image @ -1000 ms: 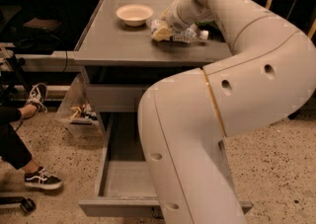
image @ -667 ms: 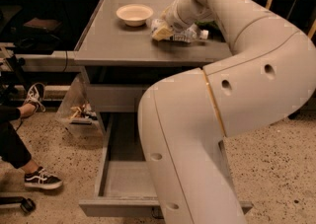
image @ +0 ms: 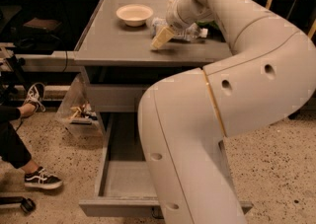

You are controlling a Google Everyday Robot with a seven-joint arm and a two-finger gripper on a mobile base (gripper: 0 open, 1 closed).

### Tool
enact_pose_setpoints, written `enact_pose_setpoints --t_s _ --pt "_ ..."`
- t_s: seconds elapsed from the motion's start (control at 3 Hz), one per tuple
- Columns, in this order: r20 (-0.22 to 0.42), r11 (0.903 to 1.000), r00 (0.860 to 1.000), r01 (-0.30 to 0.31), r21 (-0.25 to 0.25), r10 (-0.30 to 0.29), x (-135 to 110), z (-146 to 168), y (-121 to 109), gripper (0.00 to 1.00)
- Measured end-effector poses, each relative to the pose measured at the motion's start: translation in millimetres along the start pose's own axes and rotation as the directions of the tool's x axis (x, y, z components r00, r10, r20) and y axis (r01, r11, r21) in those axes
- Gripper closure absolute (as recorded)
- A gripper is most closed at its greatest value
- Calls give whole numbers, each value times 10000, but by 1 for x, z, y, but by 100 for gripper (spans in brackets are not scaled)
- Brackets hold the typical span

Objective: Pick blue plastic bottle from middle drawer and place on counter

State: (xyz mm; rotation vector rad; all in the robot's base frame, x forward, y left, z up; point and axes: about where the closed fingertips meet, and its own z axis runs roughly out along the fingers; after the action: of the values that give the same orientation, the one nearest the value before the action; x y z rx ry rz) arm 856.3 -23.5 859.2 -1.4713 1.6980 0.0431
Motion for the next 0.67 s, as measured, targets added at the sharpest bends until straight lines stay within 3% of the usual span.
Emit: enact_pose_setpoints --t_s 0.33,0.67 --pt "-38 9999 10000 63 116 -62 -5 -5 1 0" --pt "-70 9927 9960 895 809 -892 -42 -17 1 0"
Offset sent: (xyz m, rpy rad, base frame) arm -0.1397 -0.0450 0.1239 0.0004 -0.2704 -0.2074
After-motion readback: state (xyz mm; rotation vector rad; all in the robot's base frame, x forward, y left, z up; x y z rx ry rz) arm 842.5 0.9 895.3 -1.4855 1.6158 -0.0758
